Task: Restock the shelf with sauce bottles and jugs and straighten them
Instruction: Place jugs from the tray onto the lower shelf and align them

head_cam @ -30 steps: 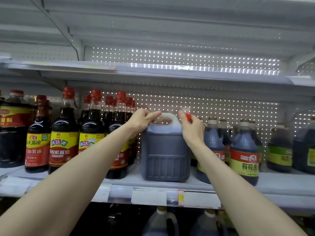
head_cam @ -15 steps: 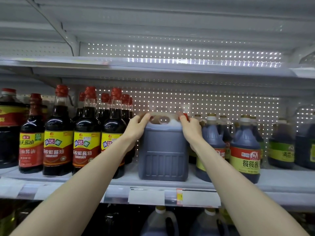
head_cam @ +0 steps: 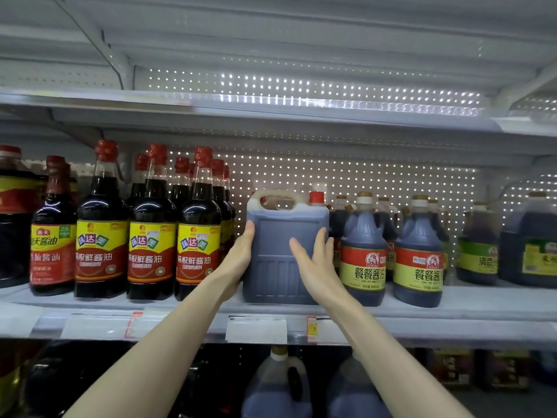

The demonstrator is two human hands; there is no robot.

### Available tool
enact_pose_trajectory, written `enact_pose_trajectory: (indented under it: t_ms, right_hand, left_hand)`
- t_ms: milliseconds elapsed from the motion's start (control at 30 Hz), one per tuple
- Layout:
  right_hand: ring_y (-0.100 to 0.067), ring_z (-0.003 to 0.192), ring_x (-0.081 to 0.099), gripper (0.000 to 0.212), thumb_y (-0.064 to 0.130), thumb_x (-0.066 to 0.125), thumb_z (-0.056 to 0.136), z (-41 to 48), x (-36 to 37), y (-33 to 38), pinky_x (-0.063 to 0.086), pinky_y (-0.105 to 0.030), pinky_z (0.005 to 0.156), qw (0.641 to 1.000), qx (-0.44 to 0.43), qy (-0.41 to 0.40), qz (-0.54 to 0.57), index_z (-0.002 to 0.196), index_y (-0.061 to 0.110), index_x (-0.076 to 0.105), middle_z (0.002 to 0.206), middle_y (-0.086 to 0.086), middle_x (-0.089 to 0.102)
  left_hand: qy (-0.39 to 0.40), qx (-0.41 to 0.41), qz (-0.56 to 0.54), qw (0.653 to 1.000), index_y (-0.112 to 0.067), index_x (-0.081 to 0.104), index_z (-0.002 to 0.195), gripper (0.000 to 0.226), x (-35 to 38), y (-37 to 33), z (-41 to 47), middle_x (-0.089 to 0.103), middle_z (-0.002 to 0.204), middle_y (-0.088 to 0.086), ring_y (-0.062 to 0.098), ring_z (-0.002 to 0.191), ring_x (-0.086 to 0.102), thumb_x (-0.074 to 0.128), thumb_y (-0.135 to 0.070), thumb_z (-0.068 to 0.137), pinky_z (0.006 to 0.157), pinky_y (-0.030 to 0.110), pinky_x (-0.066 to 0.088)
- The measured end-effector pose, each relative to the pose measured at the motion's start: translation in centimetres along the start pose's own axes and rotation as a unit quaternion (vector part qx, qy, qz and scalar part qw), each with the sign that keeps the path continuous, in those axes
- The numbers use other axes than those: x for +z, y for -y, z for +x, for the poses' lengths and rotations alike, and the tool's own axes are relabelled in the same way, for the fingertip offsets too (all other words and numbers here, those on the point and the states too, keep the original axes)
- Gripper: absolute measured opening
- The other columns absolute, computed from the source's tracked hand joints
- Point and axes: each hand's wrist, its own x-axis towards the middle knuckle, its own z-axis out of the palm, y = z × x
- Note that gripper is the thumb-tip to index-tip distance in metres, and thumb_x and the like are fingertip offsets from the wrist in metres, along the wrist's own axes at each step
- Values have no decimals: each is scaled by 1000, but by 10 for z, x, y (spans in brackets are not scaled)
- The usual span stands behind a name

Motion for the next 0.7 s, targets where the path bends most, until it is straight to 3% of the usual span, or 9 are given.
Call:
enact_pose_trajectory:
  t_ms: [100, 133, 233, 333, 367, 433, 500, 600, 700]
  right_hand:
    - [-22, 148, -14, 85, 63, 37, 93, 4, -1, 2, 0, -43, 119, 1000, 15, -5, 9, 150, 33, -19, 158, 4, -27]
    - [-21, 148, -13, 86, 64, 38, 93, 5, -2, 2, 1, -44, 119, 1000, 19, -7, 13, 150, 33, -19, 158, 4, -26]
    - [-17, 148, -11, 85, 61, 40, 93, 5, -3, 2, 2, -42, 118, 999, 16, -4, 37, 150, 33, -16, 159, 5, -23]
    - [-13, 148, -11, 83, 57, 41, 95, 3, -4, 3, 2, -39, 118, 998, 15, 3, 56, 152, 31, -13, 160, 5, -20]
    - [-14, 148, -10, 83, 58, 41, 95, 3, -3, 3, 2, -40, 118, 998, 19, 4, 53, 152, 31, -13, 160, 5, -20]
    - [-18, 149, -10, 84, 63, 40, 92, 1, 2, 5, 3, -43, 119, 999, 38, 9, 27, 152, 32, -10, 159, 3, -22]
    - [-23, 148, -13, 85, 69, 39, 89, 0, 8, 7, 4, -48, 120, 998, 50, 20, 13, 152, 36, -7, 158, 3, -26]
    - [-25, 147, -18, 84, 72, 36, 88, -2, 12, 10, 1, -51, 118, 998, 56, 19, 14, 151, 38, -7, 157, 4, -30]
    - [-25, 147, -17, 84, 72, 37, 87, 2, 10, 6, 2, -52, 118, 998, 57, 19, 26, 152, 38, -6, 157, 3, -28]
  left_hand:
    - [2, -5, 10, 1000, -27, 43, 140, 111, -2, -1, 0, 53, 136, -10, 12, 117, 54, 44, -95, 53, 99, 38, 43]
    - [1, -5, 12, 1000, -24, 41, 140, 110, -3, -2, -2, 51, 137, -9, 14, 118, 54, 47, -93, 55, 98, 40, 44]
    - [-17, -16, 6, 1000, -18, 35, 138, 80, -2, -5, -10, 50, 132, -4, 17, 110, 56, 51, -70, 80, 84, 35, 47]
    - [-18, -19, 12, 1000, -18, 33, 140, 70, -8, -4, -14, 52, 127, -3, 9, 95, 58, 55, -58, 87, 67, 28, 48]
    - [-14, -23, 9, 1000, -18, 35, 140, 72, -11, -3, -16, 54, 127, -3, 9, 97, 59, 57, -58, 84, 69, 29, 49]
    - [2, -38, 9, 999, -19, 39, 141, 82, -18, -1, -15, 56, 131, -4, 13, 106, 59, 60, -64, 76, 88, 37, 50]
    - [24, -40, -2, 999, -20, 41, 141, 77, -21, -1, -15, 53, 134, -5, 16, 113, 55, 59, -62, 79, 101, 40, 43]
    - [21, -38, 1, 999, -19, 40, 141, 79, -20, -2, -16, 50, 135, -7, 18, 118, 51, 59, -64, 79, 99, 39, 42]
    - [-9, -31, 21, 999, -16, 42, 137, 85, -17, -2, -19, 56, 131, -1, 19, 111, 58, 63, -66, 73, 90, 40, 50]
